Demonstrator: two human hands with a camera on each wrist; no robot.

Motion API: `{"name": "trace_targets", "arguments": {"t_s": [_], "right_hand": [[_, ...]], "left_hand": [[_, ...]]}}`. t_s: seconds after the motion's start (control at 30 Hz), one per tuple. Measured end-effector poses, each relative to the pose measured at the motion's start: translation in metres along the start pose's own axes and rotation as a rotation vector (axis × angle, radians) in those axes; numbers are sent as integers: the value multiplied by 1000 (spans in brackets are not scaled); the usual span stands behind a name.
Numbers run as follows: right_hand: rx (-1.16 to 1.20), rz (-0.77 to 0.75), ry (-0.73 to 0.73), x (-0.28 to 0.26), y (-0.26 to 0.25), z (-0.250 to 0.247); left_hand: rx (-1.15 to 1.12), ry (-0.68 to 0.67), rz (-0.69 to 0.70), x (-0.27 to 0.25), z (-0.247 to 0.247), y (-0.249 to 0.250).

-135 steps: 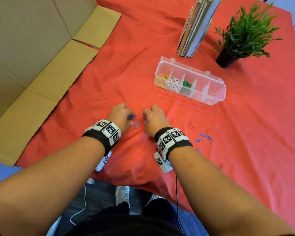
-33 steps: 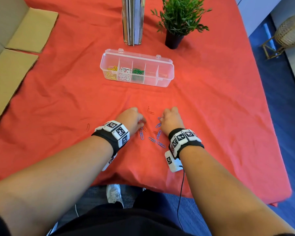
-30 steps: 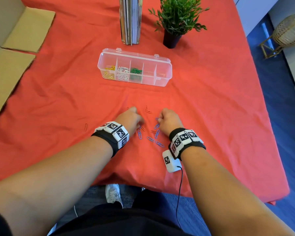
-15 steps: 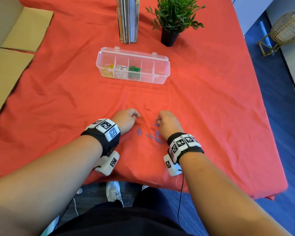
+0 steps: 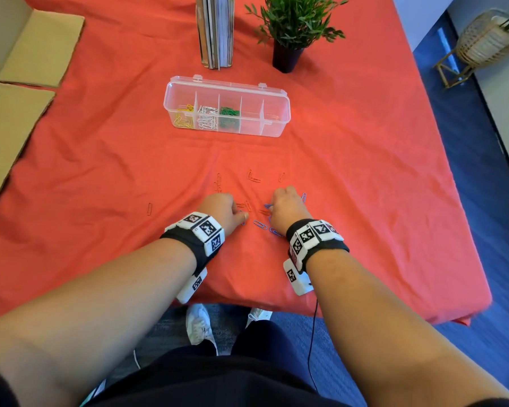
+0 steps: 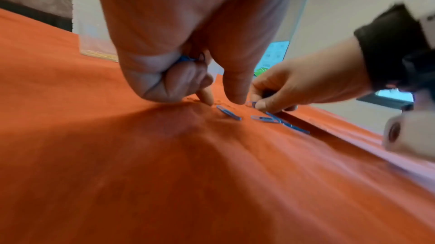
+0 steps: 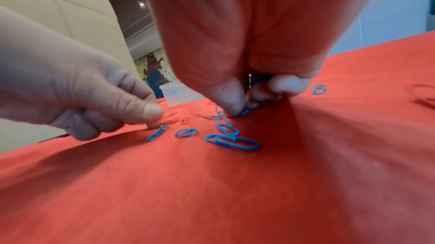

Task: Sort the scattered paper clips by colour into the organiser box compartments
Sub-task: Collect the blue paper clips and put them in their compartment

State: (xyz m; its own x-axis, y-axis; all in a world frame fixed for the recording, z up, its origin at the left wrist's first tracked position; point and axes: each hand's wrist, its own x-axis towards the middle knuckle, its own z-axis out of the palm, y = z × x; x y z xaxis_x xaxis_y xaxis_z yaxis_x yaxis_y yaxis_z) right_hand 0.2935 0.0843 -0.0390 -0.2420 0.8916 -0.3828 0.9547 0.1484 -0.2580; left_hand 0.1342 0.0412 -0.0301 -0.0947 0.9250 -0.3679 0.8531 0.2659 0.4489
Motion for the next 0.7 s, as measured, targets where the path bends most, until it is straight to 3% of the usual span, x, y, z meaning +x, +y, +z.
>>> {"name": "trace_targets", "arguments": {"t_s": [0.43,0.7], "right_hand": [[-40,4,75,-21,5,1],[93,80,24,-15,6,4]], "left_hand": [[159,-13,142,6,13,12],[93,-74,233,5,17,5]]}}
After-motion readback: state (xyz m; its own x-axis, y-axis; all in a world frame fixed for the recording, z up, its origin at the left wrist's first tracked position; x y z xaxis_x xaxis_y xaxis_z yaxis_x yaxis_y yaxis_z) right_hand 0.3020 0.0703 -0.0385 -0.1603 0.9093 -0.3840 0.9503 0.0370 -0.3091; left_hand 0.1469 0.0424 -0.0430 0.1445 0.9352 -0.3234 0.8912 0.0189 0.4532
